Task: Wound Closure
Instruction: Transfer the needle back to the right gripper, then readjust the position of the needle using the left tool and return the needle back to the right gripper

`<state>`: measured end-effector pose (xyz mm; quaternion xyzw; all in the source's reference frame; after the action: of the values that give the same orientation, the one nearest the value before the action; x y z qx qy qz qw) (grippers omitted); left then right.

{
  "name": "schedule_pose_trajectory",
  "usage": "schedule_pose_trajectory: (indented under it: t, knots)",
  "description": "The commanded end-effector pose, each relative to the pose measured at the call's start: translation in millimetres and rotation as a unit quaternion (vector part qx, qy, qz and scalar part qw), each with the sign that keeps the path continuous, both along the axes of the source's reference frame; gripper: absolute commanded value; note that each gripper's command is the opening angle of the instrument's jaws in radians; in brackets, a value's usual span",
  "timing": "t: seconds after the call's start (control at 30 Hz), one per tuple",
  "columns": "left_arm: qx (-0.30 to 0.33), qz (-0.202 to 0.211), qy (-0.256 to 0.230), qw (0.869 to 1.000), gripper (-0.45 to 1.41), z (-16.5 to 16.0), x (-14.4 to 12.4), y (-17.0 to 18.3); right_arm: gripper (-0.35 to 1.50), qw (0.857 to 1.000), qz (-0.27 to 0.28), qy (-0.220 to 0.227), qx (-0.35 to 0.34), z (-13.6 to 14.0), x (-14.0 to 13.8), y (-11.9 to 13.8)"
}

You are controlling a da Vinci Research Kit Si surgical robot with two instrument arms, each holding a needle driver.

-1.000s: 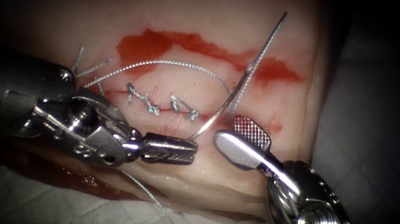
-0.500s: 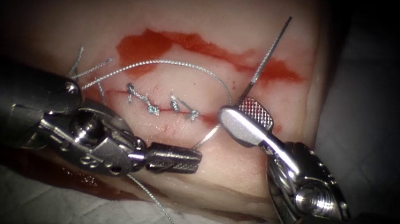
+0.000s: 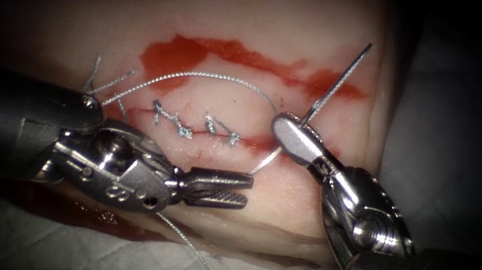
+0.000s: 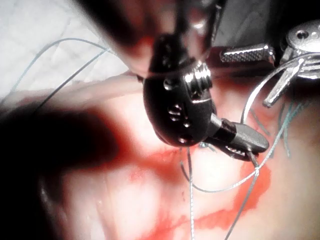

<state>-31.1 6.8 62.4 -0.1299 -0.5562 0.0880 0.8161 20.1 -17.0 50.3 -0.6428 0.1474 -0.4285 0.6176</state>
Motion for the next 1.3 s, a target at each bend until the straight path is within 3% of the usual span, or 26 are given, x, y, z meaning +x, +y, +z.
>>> schedule_pose_trajectory:
  t: [0.03,0.17,0.2,0.3,0.33,0.4,0.43,0.47,0.5,0.53,0.57,0.6,0.63,0.7,0.8,0.87,1.07,1.17,1.23,1.3]
  knots:
    - [0.019,-0.020,-0.003,1.000,0.98,0.0,-0.3,0.6,-0.35,0.999,0.000,-0.006,-0.048,0.6,0.1,0.5]
    - [0.152,-0.089,-0.034,0.984,0.91,-1.7,1.0,2.6,-0.35,0.989,0.001,-0.070,-0.128,0.9,-2.2,1.7]
    - [0.243,-0.126,-0.048,0.961,0.88,-2.4,1.7,3.8,-0.35,0.982,0.000,-0.097,-0.159,0.9,-3.2,2.2]
    - [0.356,-0.166,-0.069,0.917,0.64,-2.4,2.9,5.1,-0.35,0.961,-0.025,-0.159,-0.225,2.0,-4.3,1.9]
    - [0.381,-0.174,-0.074,0.905,0.42,-2.1,3.2,5.3,-0.35,0.954,-0.044,-0.170,-0.243,2.5,-4.6,1.9]
    - [0.443,-0.182,-0.084,0.874,0.20,-1.2,3.8,5.6,-0.35,0.954,-0.066,-0.140,-0.258,2.9,-5.2,2.0]
    - [0.500,-0.179,-0.086,0.843,-0.35,0.0,4.1,5.6,-0.35,0.932,-0.124,-0.141,-0.311,3.5,-5.6,2.4]
    - [0.513,-0.170,-0.074,0.838,-0.45,1.0,4.1,5.4,-0.35,0.910,-0.145,-0.168,-0.350,3.8,-5.7,2.7]
    - [0.514,-0.155,-0.066,0.841,-0.45,1.9,4.0,5.2,-0.35,0.882,-0.148,-0.203,-0.400,4.0,-5.9,3.1]
    - [0.515,-0.144,-0.054,0.843,-0.45,2.8,3.8,4.9,-0.35,0.862,-0.144,-0.217,-0.435,4.0,-5.9,3.4]
    - [0.516,-0.132,-0.039,0.845,-0.45,4.1,3.5,4.5,-0.35,0.850,-0.134,-0.226,-0.456,3.9,-6.0,3.6]
    - [0.495,-0.110,-0.025,0.861,-0.45,5.2,3.3,4.2,-0.35,0.845,-0.134,-0.225,-0.467,3.9,-6.0,3.8]
    - [0.464,-0.075,-0.013,0.883,-0.45,6.2,3.0,3.9,-0.35,0.829,-0.125,-0.226,-0.495,3.7,-6.1,4.0]
    - [0.448,-0.021,0.005,0.894,-0.45,8.6,2.3,3.4,-0.35,0.817,-0.122,-0.221,-0.519,3.4,-6.1,4.5]
    - [0.481,-0.015,0.013,0.876,-0.45,11.3,1.1,3.6,-0.35,0.799,-0.118,-0.210,-0.551,3.2,-6.1,5.0]
    - [0.521,-0.020,0.018,0.853,-0.45,12.7,0.2,3.9,-0.35,0.787,-0.115,-0.198,-0.574,3.1,-6.0,5.2]
    - [0.545,-0.036,0.026,0.837,-0.45,14.6,-1.6,4.1,-0.35,0.757,-0.132,-0.163,-0.619,3.3,-5.5,6.1]
    - [0.542,-0.040,0.025,0.839,-0.45,14.6,-1.7,4.1,-0.35,0.752,-0.185,-0.152,-0.613,3.1,-5.4,6.2]
    - [0.563,-0.045,0.020,0.825,-0.45,14.0,-1.3,4.5,-0.35,0.752,-0.227,-0.141,-0.602,2.8,-5.4,6.1]
    - [0.581,-0.058,0.007,0.812,-0.45,13.3,-0.9,5.1,-0.35,0.761,-0.230,-0.145,-0.589,2.6,-5.4,5.9]
